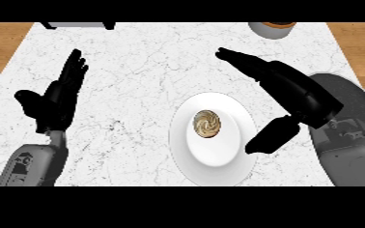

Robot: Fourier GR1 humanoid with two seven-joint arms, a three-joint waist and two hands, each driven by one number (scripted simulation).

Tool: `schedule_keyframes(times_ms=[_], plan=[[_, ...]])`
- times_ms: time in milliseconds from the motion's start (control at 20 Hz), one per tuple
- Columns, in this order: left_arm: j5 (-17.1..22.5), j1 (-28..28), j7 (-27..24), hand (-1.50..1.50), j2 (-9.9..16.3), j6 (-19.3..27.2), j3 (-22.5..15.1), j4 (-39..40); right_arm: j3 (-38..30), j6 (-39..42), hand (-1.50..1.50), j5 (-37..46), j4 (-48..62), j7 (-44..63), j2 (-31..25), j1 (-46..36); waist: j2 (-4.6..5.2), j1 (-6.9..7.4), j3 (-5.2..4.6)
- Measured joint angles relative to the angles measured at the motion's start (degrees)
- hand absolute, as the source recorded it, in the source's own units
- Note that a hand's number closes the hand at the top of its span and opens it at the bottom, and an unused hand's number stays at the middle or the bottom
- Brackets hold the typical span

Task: Pick the cupcake from the plate and place it in the pan

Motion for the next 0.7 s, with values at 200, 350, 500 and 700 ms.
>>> schedule_keyframes(times_ms=[200, 350, 500, 700], plan=[[-0.46, -0.16, -0.06, 0.0, -0.22, -0.56, 1.35, 0.45, 1.65, 1.57, -1.5, 2.4, -1.46, 2.77, 2.99, 0.92, 0.0, -0.19, 0.0], [-0.94, 0.5, -0.2, 0.0, -0.28, -1.31, 1.64, -0.04, 3.86, 1.38, -1.5, 5.58, -1.19, 5.51, 5.7, 2.21, 0.0, -0.19, 0.01], [-1.06, 0.64, -0.9, 0.0, -0.5, -2.36, 2.69, 0.37, 3.63, 2.17, -1.5, 8.11, -0.08, 6.79, 7.76, 2.32, 0.03, -0.2, 0.01], [-1.6, -0.31, 0.06, 0.0, -0.99, -2.89, 3.3, 0.75, 2.78, 1.94, -1.5, 12.11, 2.44, 6.44, 9.23, 2.6, 0.04, -0.2, 0.01]])
